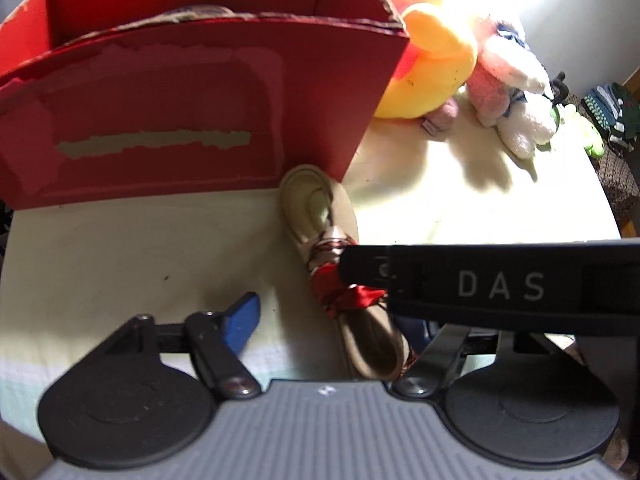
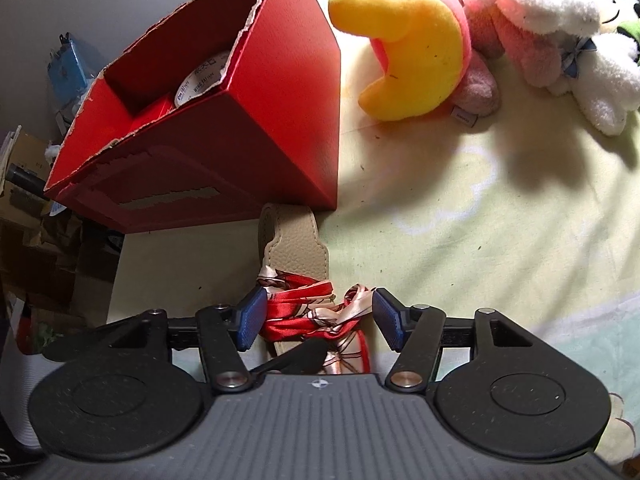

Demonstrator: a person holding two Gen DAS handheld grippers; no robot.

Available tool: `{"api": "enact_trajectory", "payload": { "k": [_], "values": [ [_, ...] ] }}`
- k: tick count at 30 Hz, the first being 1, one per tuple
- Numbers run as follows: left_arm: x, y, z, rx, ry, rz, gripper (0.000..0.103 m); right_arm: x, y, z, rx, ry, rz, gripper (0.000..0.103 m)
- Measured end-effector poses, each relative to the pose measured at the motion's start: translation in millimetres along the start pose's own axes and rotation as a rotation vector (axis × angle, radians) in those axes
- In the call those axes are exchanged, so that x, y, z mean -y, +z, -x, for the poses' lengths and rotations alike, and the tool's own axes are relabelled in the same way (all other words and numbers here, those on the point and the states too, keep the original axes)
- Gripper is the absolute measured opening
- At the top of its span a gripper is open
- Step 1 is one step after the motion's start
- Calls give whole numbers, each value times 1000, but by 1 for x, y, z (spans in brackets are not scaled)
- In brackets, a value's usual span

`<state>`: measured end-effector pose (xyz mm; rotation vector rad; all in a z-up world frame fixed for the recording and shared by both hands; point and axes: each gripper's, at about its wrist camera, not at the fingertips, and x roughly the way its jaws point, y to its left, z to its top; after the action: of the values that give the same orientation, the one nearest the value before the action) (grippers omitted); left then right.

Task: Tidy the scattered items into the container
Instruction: 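Move the right gripper down toward the beige leather strap with red ribbon, then grasp the strap at its red ribbon with the right gripper, then lift the strap up with the right gripper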

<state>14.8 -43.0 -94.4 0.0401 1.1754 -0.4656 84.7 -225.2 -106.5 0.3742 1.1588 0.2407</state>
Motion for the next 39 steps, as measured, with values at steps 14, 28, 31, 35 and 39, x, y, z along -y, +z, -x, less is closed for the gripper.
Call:
{"api": "enact_trajectory", "payload": {
  "k": [14, 28, 31, 35, 39],
  "values": [
    [1, 1, -2, -8, -70, -18, 49, -6, 6, -13, -44, 65, 23, 54],
    [12, -4, 14, 40, -32, -90, 32, -6, 5, -4, -25, 105, 14, 36],
    [8, -5, 14, 45, -42, -65, 34, -5, 3, -4, -16, 90, 25, 50],
    [8, -7, 14, 54, -44, -63, 38, -7, 2, -10, -5, 71, 48, 58],
    [6, -9, 13, 60, -51, -59, 39, -9, 1, -18, -18, 81, 63, 50]
  ]
}}
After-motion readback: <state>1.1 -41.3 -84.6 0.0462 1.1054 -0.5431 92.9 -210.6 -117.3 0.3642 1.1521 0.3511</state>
